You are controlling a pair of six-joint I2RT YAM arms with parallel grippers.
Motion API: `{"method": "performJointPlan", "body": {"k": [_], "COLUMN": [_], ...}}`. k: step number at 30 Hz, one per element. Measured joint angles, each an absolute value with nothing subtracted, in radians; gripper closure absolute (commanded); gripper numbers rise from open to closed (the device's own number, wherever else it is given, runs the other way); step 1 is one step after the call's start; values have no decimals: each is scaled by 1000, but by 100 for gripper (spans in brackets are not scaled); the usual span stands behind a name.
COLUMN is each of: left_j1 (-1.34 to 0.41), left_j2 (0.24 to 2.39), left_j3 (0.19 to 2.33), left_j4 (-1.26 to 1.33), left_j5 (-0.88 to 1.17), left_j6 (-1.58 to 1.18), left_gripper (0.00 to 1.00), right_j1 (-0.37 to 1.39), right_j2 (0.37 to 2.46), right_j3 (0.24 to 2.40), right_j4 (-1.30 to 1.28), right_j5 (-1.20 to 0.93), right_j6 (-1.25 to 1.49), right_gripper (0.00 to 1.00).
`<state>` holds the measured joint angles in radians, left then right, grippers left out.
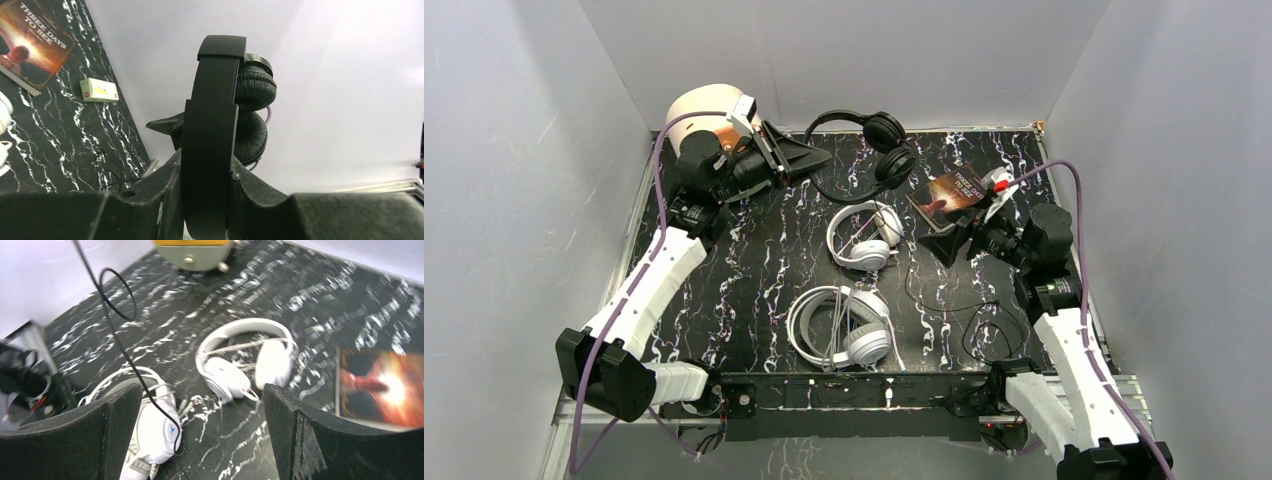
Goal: Wrap the headphones
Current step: Wrap the headphones cable around the headphones.
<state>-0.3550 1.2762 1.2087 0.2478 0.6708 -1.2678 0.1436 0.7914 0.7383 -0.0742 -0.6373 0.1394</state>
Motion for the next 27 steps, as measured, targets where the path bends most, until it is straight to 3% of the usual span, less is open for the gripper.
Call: {"method": "performJointPlan", "body": {"k": [12, 21, 22, 25, 27], "left_j1": [-348, -348, -348, -348, -348], "left_j2": [1275, 1275, 1275, 1275, 1275], "left_j3": [1210, 1211, 1213, 1226, 1240], "left_j4": [369, 494, 507, 550, 586], "left_j5": [760, 801, 805, 823, 834], "left_j6": [-1373, -1476, -1488, -1528, -1551], "left_gripper": [100, 100, 100, 100, 100], "right_j1": [156, 313, 325, 353, 364], "right_j2": [908, 990, 1013, 1085, 1126], "right_j3": [570, 487, 482, 455, 433], "right_j4": [360, 580, 616, 729, 808], "right_j5": [-1042, -1064, -1060, -1039, -1023], "right_j6": [269, 333, 341, 390, 438], "right_gripper": [1, 6, 11, 45, 62]}}
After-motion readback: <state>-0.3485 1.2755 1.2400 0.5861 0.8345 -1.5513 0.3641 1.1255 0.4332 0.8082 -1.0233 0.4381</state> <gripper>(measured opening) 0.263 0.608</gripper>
